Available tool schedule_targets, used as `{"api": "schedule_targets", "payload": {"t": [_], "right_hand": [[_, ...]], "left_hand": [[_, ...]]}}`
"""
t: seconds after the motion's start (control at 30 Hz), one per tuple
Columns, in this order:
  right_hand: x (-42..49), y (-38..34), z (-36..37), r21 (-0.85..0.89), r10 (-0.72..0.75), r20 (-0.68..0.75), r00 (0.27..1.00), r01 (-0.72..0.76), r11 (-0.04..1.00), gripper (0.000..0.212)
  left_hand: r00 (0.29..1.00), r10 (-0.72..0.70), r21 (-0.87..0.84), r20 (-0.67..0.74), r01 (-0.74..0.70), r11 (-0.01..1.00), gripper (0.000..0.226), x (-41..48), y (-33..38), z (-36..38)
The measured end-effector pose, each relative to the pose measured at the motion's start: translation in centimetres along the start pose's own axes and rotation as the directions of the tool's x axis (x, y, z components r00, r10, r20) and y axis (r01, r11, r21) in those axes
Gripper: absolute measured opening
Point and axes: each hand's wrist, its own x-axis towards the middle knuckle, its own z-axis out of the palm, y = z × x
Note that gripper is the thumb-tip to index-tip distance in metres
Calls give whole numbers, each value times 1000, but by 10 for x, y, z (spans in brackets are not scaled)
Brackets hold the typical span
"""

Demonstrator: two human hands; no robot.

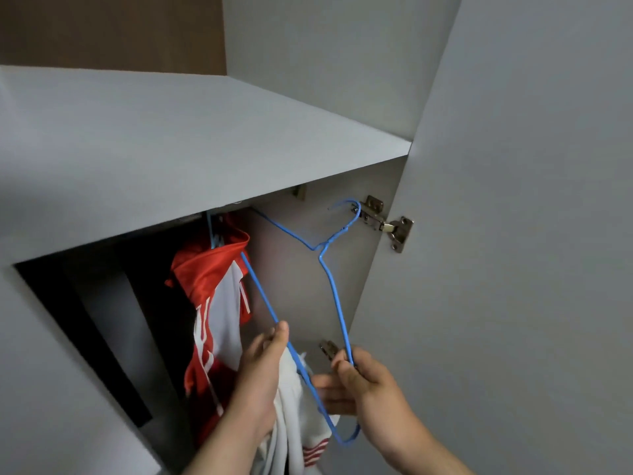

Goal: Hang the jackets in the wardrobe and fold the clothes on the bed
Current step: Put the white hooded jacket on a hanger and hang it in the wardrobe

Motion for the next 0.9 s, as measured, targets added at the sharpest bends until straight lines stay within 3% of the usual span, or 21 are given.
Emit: {"api": "schedule_targets", "payload": {"t": [0.2, 0.33, 0.43, 0.67, 0.9], "right_hand": [[-42, 17, -50, 121, 97, 123, 988, -112, 986, 18], [-78, 25, -82, 103, 74, 213, 974, -98, 990, 10], [-101, 27, -105, 110, 12, 162, 987, -30, 993, 47], [-130, 5, -132, 138, -132, 49, 990, 124, 983, 15], [-160, 3, -134, 229, -91, 55, 994, 76, 970, 20]], "left_hand": [[999, 50, 73, 14, -51, 996, 11, -35, -15, 22], [997, 74, 143, 39, -78, 987, 23, -74, -30, 33], [986, 136, 234, 96, -155, 960, 32, -110, -39, 37], [979, 168, 385, 111, -199, 901, 33, -191, -71, 41], [989, 122, 500, 87, -149, 853, 34, -250, -94, 33]]}}
